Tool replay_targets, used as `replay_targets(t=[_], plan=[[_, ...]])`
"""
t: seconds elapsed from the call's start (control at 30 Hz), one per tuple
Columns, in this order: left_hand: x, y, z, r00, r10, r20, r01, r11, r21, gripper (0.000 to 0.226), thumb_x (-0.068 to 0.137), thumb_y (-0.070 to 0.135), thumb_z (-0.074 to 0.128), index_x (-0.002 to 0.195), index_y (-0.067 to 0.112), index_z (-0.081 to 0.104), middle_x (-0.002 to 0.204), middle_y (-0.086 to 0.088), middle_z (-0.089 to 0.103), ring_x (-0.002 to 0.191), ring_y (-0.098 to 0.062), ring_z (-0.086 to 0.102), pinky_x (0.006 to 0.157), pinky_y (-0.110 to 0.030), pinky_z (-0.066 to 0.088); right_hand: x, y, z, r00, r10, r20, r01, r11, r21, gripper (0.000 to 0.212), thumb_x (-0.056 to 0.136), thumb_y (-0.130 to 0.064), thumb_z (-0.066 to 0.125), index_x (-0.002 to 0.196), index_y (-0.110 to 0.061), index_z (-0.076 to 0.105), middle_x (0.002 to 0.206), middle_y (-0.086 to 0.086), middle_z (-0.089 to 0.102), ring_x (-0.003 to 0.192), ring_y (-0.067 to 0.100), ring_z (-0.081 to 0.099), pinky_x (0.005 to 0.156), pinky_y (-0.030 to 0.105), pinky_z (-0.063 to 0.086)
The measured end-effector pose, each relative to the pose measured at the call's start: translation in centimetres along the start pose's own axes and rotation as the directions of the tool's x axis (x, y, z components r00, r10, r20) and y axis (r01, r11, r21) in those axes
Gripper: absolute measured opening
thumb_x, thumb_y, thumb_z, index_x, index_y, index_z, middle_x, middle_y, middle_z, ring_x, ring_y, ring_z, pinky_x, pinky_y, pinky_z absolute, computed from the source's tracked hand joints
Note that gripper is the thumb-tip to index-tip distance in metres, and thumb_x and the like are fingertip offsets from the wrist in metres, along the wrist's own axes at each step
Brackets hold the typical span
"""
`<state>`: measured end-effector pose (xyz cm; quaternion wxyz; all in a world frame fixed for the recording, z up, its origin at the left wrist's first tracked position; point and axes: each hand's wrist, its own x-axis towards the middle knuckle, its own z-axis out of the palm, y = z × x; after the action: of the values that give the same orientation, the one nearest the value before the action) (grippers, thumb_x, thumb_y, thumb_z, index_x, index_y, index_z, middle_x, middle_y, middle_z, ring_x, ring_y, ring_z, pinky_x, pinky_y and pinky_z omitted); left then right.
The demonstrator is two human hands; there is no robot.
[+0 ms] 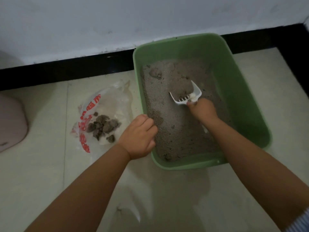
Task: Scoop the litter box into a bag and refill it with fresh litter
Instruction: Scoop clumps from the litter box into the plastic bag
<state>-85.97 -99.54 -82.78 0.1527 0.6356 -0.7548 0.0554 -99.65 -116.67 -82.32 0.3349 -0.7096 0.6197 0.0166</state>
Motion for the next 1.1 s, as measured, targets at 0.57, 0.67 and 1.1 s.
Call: replay_targets(t=[0.57, 0.67, 1.1], plan=[[-0.1, -0.4, 0.8, 0.998, 0.025, -0.060, -0.027, 0.999, -0.034, 0.026, 0.069, 0.018, 0.037, 0.060, 0.004, 0.056, 0.062, -0.013, 0.051, 0.072, -0.024, 0.031, 0.084, -0.037, 0.035, 0.5, 1.2, -1.4, 0.948, -0.236, -0.215, 0.267, 0.955, 0.127, 0.047, 0.093, -0.025, 0.050, 0.052, -0.019, 0.029, 0.054, -0.002, 0.032, 0.053, 0.011, 0.032, 0.048, 0.020, 0.026], [0.0, -0.6, 0.9, 0.997, 0.062, -0.053, -0.064, 0.997, -0.042, 0.026, 0.067, 0.020, 0.037, 0.057, 0.004, 0.055, 0.060, -0.013, 0.049, 0.069, -0.023, 0.029, 0.077, -0.035, 0.033, -0.6, 1.5, -2.5, 0.952, -0.218, -0.214, 0.236, 0.970, 0.065, 0.047, 0.093, -0.025, 0.051, 0.052, -0.019, 0.029, 0.054, -0.003, 0.033, 0.066, 0.019, 0.040, 0.055, 0.030, 0.021], [0.0, -0.7, 1.3, 0.985, 0.066, -0.159, -0.087, 0.987, -0.135, 0.023, 0.067, 0.018, 0.038, 0.052, 0.004, 0.049, 0.055, -0.012, 0.046, 0.065, -0.023, 0.025, 0.066, -0.034, 0.026, -8.8, 2.6, -5.3, 0.961, -0.099, -0.258, 0.087, 0.994, -0.060, 0.047, 0.093, -0.030, 0.050, 0.053, -0.013, 0.032, 0.050, 0.001, 0.032, 0.047, 0.012, 0.030, 0.041, 0.017, 0.026]])
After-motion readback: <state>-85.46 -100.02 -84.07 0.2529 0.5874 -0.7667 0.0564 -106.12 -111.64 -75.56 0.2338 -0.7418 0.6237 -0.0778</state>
